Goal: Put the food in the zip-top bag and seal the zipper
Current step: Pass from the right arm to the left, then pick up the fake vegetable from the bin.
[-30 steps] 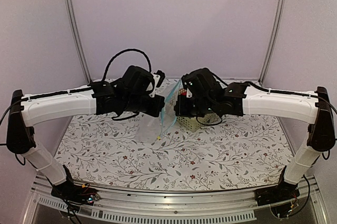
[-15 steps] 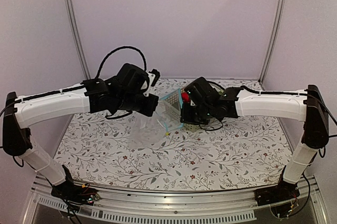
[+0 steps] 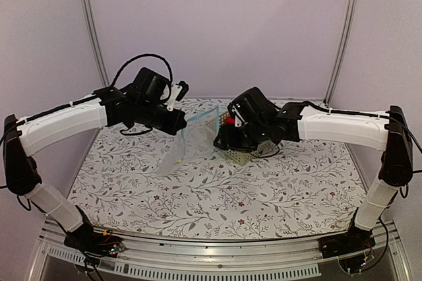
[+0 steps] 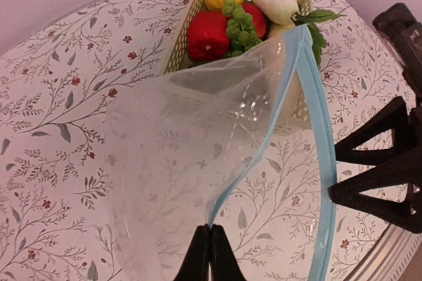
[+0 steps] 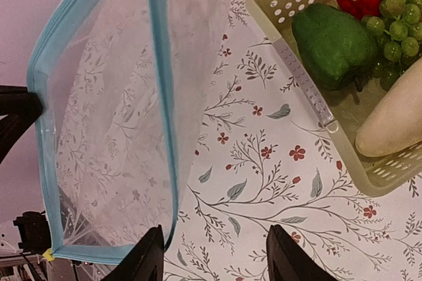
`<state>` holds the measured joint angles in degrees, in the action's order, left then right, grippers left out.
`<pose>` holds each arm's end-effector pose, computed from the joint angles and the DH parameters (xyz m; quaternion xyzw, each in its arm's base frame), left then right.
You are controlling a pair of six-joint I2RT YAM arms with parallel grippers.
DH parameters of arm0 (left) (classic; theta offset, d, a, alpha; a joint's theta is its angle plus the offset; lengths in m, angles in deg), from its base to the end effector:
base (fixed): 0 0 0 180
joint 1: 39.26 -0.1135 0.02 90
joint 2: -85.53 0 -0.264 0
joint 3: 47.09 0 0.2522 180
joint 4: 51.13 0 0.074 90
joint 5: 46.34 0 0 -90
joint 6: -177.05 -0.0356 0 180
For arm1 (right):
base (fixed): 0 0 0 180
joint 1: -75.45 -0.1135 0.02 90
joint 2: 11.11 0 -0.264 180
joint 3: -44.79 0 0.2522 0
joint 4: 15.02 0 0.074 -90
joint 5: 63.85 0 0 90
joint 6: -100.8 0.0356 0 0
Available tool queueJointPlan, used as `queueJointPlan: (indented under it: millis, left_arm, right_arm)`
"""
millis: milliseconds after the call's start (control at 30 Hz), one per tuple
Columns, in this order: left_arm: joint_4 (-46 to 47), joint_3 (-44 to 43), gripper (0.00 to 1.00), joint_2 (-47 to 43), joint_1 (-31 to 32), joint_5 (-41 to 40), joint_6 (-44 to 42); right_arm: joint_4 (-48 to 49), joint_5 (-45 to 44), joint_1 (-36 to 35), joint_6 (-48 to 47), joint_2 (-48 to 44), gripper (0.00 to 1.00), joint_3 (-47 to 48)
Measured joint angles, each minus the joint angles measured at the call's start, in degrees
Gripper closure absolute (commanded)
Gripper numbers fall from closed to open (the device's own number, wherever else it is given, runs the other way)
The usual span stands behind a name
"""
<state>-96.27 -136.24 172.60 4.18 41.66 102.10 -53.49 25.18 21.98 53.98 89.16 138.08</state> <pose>0.2467 -0.2319 0.3115 0.2182 0.8908 -0.1806 0.3553 0.2352 0.3165 0.2645 -0.0798 0.9219 0.2779 0.2579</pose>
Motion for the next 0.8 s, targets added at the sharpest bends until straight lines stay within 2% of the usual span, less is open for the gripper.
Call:
queueJointPlan:
  millis: [133, 267, 433, 600, 800]
  left_arm:
    - [-1.16, 0.39, 1.00, -0.33, -3.32, 2.95, -1.51]
    - [-1.77, 1.75, 1.00, -1.97, -5.60, 5.38, -3.10]
    - [-0.79, 4.20, 1.00, -4.87, -6.14, 8.24, -4.11]
    - [0.33, 6.29, 1.00, -6.73, -6.97, 10.75, -4.09]
    - [0.66, 7.21, 1.00, -7.10, -7.30, 11.43, -4.09]
  right_arm:
    - [-2.58, 0.11, 0.17, -2.78, -3.48, 0.30, 0.66]
    - [-7.56, -4.52, 0.85, -5.70, -9.29, 0.19, 1.18]
    - [-13.27, -10.01, 5.57, -8.28, -13.11, 0.06, 3.15]
    - [-17.75, -12.55, 12.28, -10.27, -11.30, 0.05, 4.59]
    - [-19.45, -13.94, 18.34, -13.38, -3.19, 0.13, 8.74]
